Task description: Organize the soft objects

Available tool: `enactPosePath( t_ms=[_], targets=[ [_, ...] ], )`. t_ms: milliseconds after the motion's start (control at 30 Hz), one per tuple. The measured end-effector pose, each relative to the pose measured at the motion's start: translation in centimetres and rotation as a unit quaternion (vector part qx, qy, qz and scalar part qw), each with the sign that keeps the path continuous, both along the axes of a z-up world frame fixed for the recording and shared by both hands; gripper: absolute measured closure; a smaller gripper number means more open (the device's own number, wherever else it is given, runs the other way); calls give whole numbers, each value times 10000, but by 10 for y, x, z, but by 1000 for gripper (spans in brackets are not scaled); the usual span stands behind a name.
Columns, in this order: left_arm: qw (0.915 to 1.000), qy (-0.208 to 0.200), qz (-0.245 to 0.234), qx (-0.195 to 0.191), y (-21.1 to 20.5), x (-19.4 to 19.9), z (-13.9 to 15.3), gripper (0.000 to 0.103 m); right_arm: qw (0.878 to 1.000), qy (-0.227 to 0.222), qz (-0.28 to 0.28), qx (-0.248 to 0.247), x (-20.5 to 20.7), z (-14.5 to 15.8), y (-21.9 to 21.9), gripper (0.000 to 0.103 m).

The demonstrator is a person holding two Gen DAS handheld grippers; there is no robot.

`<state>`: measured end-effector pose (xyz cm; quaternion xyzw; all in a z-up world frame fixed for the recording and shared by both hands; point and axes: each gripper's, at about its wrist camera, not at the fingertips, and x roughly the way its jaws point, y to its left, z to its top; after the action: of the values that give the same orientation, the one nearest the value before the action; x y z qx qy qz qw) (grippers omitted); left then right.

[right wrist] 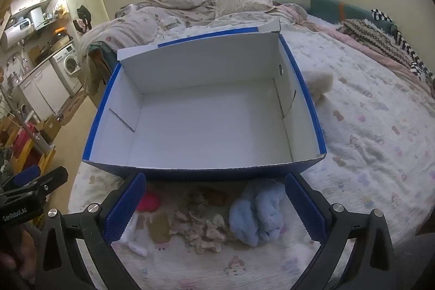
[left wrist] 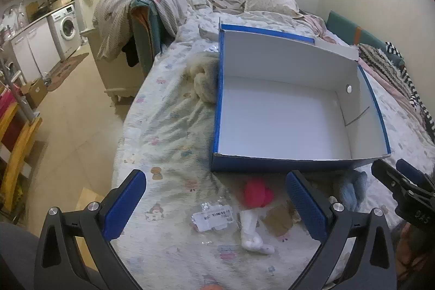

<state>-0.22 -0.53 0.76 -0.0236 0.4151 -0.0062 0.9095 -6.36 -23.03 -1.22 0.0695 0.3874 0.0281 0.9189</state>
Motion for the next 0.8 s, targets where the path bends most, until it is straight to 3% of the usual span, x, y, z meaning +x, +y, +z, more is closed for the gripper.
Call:
enactPosePath(
  t_ms=[800],
  targets=[
    [9999,-118,-25,83,-2,1,-7,1,10000,-51,-6,-38,1,3,4,0]
  ],
)
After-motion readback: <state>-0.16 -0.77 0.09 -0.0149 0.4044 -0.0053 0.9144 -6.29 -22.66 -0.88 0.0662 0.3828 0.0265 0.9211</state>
